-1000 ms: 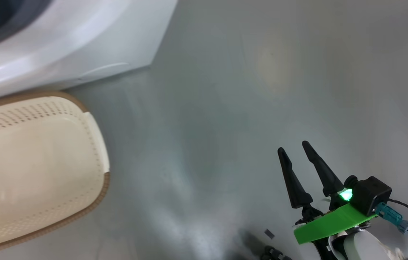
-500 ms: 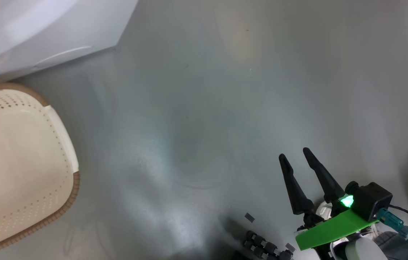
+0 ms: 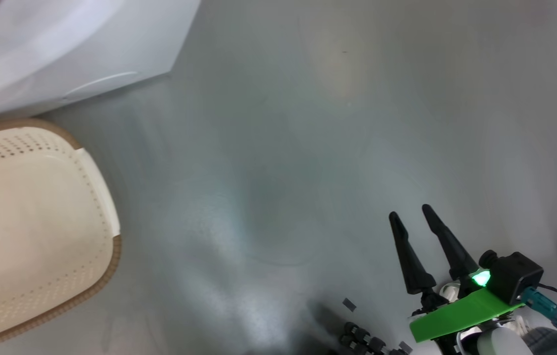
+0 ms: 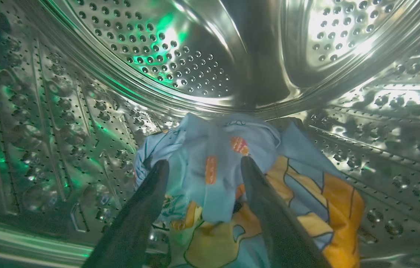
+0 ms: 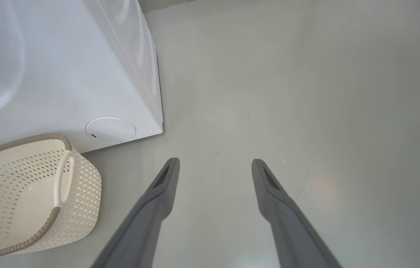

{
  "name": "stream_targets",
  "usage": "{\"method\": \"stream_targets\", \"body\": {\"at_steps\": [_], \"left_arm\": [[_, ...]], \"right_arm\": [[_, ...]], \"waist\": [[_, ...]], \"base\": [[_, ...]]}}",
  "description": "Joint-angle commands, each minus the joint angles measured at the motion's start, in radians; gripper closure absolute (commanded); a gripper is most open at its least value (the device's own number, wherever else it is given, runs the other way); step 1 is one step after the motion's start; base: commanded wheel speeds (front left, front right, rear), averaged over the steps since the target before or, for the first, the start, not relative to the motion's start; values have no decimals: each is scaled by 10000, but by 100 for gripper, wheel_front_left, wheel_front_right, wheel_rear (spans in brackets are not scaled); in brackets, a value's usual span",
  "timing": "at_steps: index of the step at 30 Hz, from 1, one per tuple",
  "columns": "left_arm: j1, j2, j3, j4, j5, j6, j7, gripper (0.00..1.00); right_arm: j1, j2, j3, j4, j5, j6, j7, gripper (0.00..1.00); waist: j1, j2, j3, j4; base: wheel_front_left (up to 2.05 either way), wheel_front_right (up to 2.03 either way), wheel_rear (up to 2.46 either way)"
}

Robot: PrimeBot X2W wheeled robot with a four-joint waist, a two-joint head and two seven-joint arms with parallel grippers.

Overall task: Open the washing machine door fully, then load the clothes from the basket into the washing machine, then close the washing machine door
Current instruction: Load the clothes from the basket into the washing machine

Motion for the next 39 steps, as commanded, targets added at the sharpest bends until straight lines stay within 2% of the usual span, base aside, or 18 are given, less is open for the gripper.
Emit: {"method": "stream_targets", "body": {"at_steps": [1,12,21,30,39], "left_arm": [[30,119,42,-184,-99,137,-212,0],[1037,-793,174,-179,-544,715,-1291,0],[2209,-1386,83,-742,-785,575,-1512,0],[4224,-2055,133,-2302,-1094,495,-1520,0],[7118,-2988,295,-4993,-1382,416,-1521,0]], "right_arm": [[339,-152,62,-193,104,98,-48,0],[163,-210,-12,-281,16,98,-48,0],[-38,-129,47,-197,-58,98,-48,0],[57,-191,29,-86,-269,98,-48,0],[184,-345,-339,-207,-718,98,-48,0]], "waist": [[0,0,-125,212],[0,0,-825,797],[0,0,-1658,1159],[0,0,-2796,1676],[0,0,-3735,2296]], "base": [[0,0,0],[0,0,0],[0,0,0],[0,0,0],[0,0,0]]}}
